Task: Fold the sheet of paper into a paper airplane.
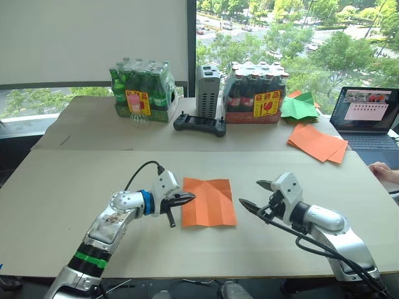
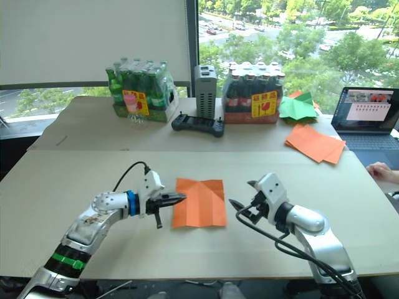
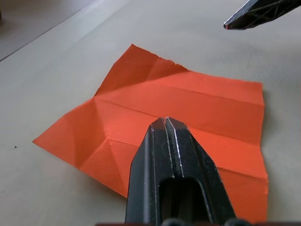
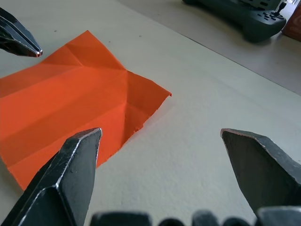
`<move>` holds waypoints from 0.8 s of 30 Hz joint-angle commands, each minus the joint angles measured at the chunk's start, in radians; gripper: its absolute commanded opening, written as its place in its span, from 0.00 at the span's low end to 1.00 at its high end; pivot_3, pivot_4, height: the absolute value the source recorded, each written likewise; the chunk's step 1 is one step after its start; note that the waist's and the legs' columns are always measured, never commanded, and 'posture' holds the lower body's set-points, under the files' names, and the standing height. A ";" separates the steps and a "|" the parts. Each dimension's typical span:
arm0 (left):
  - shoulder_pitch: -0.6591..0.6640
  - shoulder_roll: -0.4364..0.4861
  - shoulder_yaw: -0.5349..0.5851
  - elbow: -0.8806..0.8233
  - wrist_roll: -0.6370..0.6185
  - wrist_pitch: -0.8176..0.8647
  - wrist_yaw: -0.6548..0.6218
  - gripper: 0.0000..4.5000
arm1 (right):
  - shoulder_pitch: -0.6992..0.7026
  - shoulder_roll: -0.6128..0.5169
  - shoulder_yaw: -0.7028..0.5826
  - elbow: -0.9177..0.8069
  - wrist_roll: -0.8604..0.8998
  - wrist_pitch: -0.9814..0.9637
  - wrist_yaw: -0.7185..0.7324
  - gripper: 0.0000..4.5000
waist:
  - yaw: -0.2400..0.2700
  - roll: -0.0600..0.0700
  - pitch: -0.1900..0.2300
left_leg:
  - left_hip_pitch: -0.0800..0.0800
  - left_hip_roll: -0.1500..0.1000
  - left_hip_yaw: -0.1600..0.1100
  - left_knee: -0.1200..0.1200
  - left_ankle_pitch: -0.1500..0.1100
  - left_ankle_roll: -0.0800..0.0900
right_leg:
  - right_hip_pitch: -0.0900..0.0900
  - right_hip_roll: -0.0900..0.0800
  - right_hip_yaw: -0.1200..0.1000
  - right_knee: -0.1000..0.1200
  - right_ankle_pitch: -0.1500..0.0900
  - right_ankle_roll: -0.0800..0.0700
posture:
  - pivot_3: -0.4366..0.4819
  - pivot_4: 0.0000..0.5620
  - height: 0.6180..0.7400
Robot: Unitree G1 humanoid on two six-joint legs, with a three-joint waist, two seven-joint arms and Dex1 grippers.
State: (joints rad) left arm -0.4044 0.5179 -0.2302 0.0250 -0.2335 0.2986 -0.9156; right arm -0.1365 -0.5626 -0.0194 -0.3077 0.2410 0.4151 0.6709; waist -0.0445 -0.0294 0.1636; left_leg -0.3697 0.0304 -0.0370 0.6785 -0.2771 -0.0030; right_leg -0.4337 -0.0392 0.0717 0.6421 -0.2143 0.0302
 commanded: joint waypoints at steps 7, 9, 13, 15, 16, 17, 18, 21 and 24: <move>-0.033 0.007 -0.098 0.148 0.168 -0.074 -0.019 0.01 | -0.022 -0.038 -0.014 -0.021 -0.005 -0.002 0.009 1.00 | 0.003 0.001 0.000 | 0.001 0.000 0.000 0.000 0.000 0.000 | 0.002 0.000 0.000 0.000 0.000 0.000 | 0.48 0.27 0.94; -0.035 0.006 -0.116 0.173 0.194 -0.094 -0.023 0.01 | -0.026 -0.050 -0.010 -0.018 -0.006 0.006 0.017 1.00 | 0.004 0.001 0.000 | 0.003 0.000 0.000 0.000 0.000 0.000 | 0.005 0.000 0.000 -0.001 0.000 0.000 | 0.48 0.27 0.94; -0.033 0.001 -0.124 0.189 0.206 -0.112 -0.030 0.01 | -0.037 -0.073 0.003 -0.012 -0.002 0.025 0.033 1.00 | 0.003 0.001 -0.001 | 0.011 0.000 0.000 0.000 -0.001 0.001 | 0.013 0.000 0.000 -0.002 -0.001 0.001 | 0.48 0.27 0.94; -0.033 -0.001 -0.127 0.187 0.209 -0.115 -0.033 0.00 | -0.049 -0.091 0.031 0.018 -0.032 0.050 0.034 0.88 | 0.002 0.001 -0.001 | 0.012 0.000 0.000 0.000 -0.001 0.001 | 0.014 0.000 0.000 -0.002 -0.001 0.001 | 0.48 0.27 0.94; -0.032 -0.001 -0.127 0.187 0.210 -0.116 -0.033 0.00 | -0.054 -0.098 0.043 0.035 -0.049 0.063 0.028 0.82 | 0.002 0.001 -0.001 | 0.012 0.000 0.000 0.000 -0.001 0.001 | 0.014 0.000 0.000 -0.002 -0.001 0.002 | 0.48 0.27 0.94; -0.031 -0.002 -0.127 0.185 0.210 -0.115 -0.033 0.00 | -0.055 -0.106 0.059 0.056 -0.064 0.067 0.033 0.74 | 0.002 0.001 -0.001 | 0.013 0.000 0.000 0.000 0.000 0.001 | 0.014 0.000 0.000 -0.002 -0.001 0.002 | 0.48 0.27 0.94; -0.030 -0.003 -0.127 0.183 0.210 -0.115 -0.034 0.00 | -0.053 -0.115 0.073 0.068 -0.078 0.054 0.040 0.66 | 0.003 0.001 -0.001 | 0.013 0.000 0.000 0.000 -0.001 0.001 | 0.014 0.000 0.000 -0.002 -0.001 0.002 | 0.48 0.27 0.94; -0.027 -0.005 -0.126 0.180 0.212 -0.114 -0.033 0.00 | -0.055 -0.120 0.098 0.092 -0.106 0.020 0.048 0.42 | 0.003 0.001 -0.001 | 0.013 0.000 0.000 -0.001 -0.001 0.001 | 0.014 0.000 0.000 -0.002 -0.001 0.002 | 0.48 0.27 0.94; -0.026 -0.008 -0.125 0.178 0.214 -0.112 -0.032 0.00 | -0.062 -0.110 0.116 0.098 -0.111 0.010 0.060 0.19 | 0.003 0.001 -0.001 | 0.013 0.000 0.000 -0.001 -0.001 0.001 | 0.014 0.000 0.000 -0.002 -0.001 0.002 | 0.48 0.27 0.94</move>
State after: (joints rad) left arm -0.4575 0.5105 -0.3221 0.1702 -0.0595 0.1710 -0.9411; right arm -0.1834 -0.6748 0.1018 -0.1929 0.1369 0.4575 0.7208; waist -0.0416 -0.0280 0.1627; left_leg -0.3566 0.0303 -0.0369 0.6780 -0.2777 -0.0020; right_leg -0.4195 -0.0394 0.0721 0.6404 -0.2155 0.0320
